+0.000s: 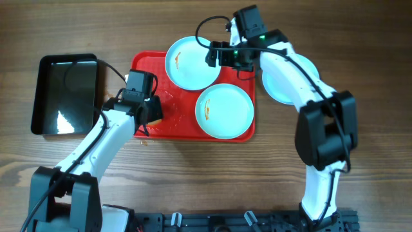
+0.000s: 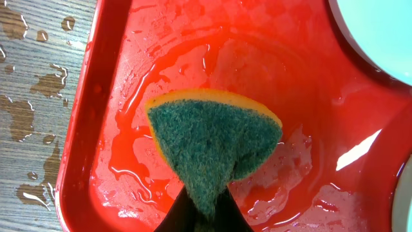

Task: Clean dirty plates on tray and stack at the side
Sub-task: 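Move the right gripper back and grasp the lower-left plate's rim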

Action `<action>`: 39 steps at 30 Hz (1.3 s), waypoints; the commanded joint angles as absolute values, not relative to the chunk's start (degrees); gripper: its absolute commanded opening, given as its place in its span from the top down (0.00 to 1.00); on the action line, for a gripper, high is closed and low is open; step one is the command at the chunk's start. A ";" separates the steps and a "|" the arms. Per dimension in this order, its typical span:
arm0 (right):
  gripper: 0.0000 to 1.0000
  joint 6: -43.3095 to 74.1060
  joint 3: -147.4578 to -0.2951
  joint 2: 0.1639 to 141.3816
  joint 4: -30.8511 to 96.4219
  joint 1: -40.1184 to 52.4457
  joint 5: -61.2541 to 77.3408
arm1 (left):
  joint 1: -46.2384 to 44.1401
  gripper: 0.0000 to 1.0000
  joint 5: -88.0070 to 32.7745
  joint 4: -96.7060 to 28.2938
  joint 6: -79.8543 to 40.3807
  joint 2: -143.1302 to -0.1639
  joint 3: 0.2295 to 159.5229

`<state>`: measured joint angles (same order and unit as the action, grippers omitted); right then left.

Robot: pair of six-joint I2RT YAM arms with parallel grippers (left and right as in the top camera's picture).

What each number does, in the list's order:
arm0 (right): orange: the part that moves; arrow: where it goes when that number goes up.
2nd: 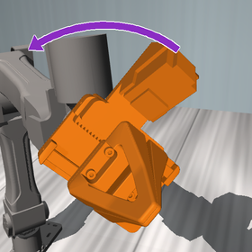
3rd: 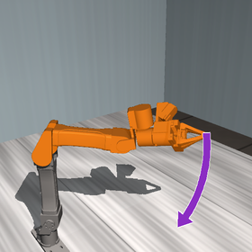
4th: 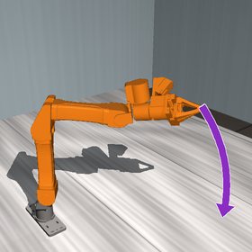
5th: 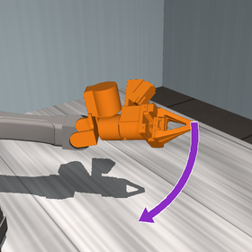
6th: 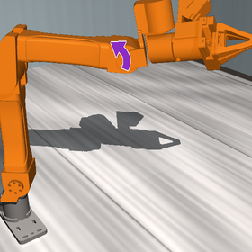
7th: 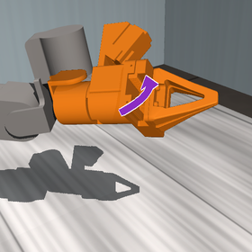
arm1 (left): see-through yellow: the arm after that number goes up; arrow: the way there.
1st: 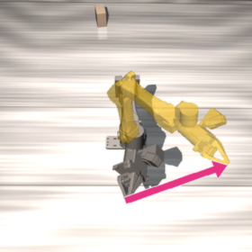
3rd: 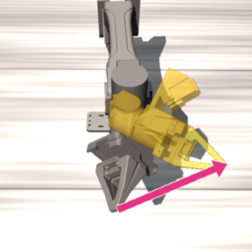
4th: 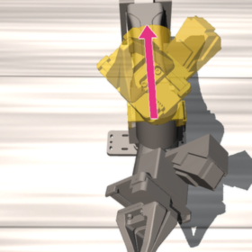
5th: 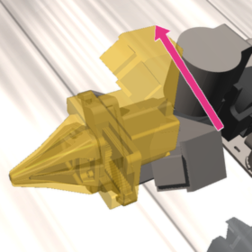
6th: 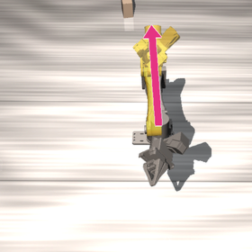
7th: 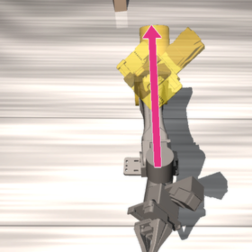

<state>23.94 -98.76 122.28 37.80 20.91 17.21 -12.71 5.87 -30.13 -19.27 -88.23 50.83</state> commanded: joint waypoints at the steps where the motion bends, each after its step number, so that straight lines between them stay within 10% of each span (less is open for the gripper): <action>1: 0.04 28.80 -99.04 124.75 33.80 22.09 13.47 | -12.86 0.96 5.32 -30.11 -19.99 -88.62 50.76; 12: 0.28 32.62 -98.89 129.25 31.22 22.35 5.37 | -12.86 0.96 5.32 -29.82 -19.99 -88.62 50.76; 20: 0.64 32.97 -98.89 130.98 30.02 22.35 5.74 | -12.86 0.96 5.17 -29.78 -19.97 -88.62 50.76; 39: 0.96 33.08 -98.89 132.77 27.00 23.66 18.09 | -12.86 0.96 3.86 -29.74 -19.99 -88.62 50.76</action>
<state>33.01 -98.72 131.48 27.83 22.48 12.32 -12.71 4.54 -29.93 -19.27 -88.23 50.83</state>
